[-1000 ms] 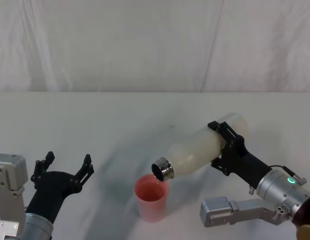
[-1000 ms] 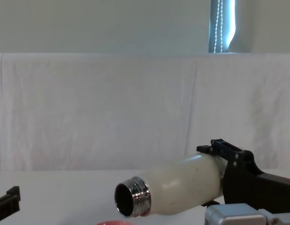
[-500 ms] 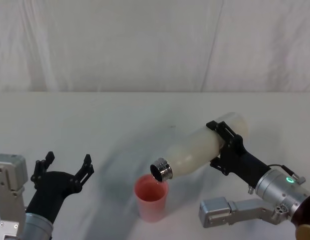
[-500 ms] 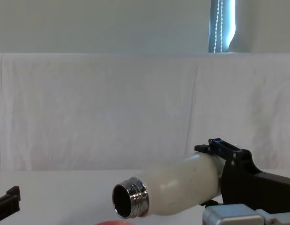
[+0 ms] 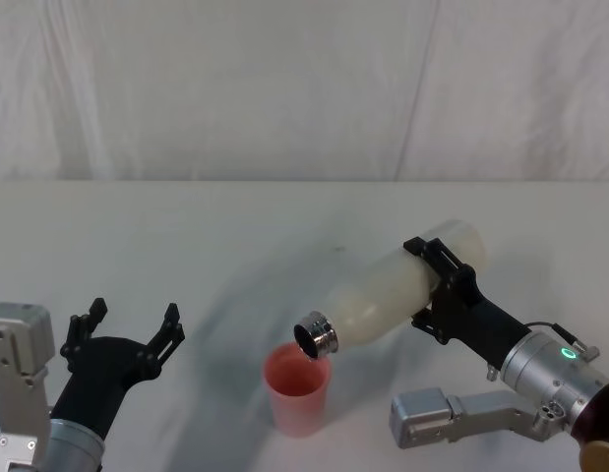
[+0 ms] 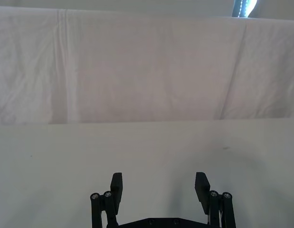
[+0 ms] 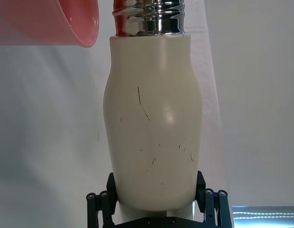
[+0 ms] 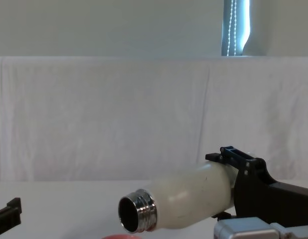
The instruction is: Grasp the thermos with one hand and pour water into the cup lid.
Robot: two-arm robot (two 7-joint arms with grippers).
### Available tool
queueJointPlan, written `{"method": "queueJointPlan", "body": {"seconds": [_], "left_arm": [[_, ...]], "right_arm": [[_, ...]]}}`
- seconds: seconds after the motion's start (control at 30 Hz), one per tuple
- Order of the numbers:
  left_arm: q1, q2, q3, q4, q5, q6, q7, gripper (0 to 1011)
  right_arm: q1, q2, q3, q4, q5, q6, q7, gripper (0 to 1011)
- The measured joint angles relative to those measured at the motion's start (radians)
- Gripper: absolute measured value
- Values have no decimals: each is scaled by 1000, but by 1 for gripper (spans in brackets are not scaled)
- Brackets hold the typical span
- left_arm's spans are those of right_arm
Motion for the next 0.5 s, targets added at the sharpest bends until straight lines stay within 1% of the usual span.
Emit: {"method": "queueJointPlan", "body": {"seconds": [0.5], "left_arm": [[0, 0, 0, 0, 0, 0, 0, 1001]], "right_arm": [[4, 2, -6, -1, -7, 3, 0, 962]]}}
